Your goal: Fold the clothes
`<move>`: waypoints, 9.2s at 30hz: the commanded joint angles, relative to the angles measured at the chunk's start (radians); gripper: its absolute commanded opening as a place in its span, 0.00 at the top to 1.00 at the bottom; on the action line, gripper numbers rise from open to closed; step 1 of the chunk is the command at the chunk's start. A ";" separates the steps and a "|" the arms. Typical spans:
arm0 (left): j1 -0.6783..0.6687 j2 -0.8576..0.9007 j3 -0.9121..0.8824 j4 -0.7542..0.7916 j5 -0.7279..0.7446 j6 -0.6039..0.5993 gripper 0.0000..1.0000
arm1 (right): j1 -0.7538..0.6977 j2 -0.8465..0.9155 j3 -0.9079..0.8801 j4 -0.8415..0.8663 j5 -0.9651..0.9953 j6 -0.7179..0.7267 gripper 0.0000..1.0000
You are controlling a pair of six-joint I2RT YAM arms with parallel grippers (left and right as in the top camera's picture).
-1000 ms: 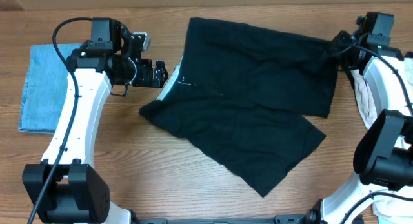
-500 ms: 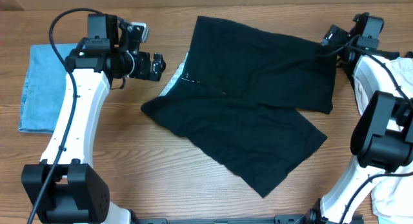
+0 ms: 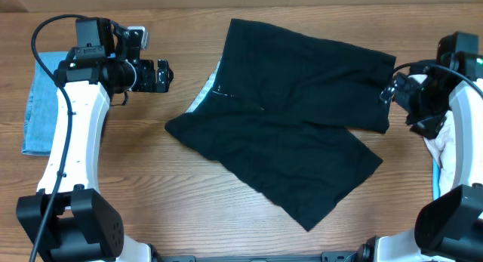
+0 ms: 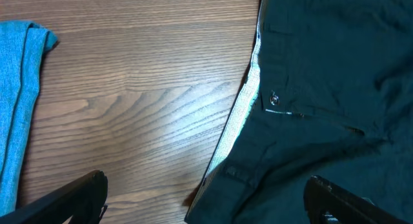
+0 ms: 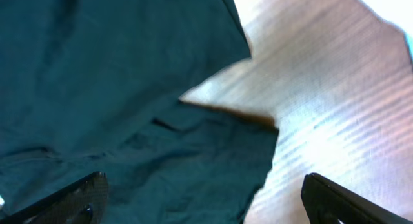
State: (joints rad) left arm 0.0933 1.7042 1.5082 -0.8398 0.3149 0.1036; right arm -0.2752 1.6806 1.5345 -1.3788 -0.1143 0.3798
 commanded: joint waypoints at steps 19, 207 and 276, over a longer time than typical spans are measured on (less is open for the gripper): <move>-0.002 -0.002 0.024 0.000 -0.011 -0.021 0.00 | -0.017 0.005 -0.625 0.485 0.099 0.104 0.96; -0.283 0.599 0.298 0.042 -0.105 -0.220 0.87 | 0.162 0.400 -0.136 0.632 0.136 -0.167 0.96; -0.238 -0.134 -0.055 -0.493 -0.200 -0.399 0.69 | 0.052 -0.377 -0.486 -0.086 -0.133 0.094 0.75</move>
State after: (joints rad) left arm -0.1375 1.5841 1.5772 -1.4330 0.0460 -0.2863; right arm -0.2268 1.4010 1.2499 -1.5333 -0.2070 0.4129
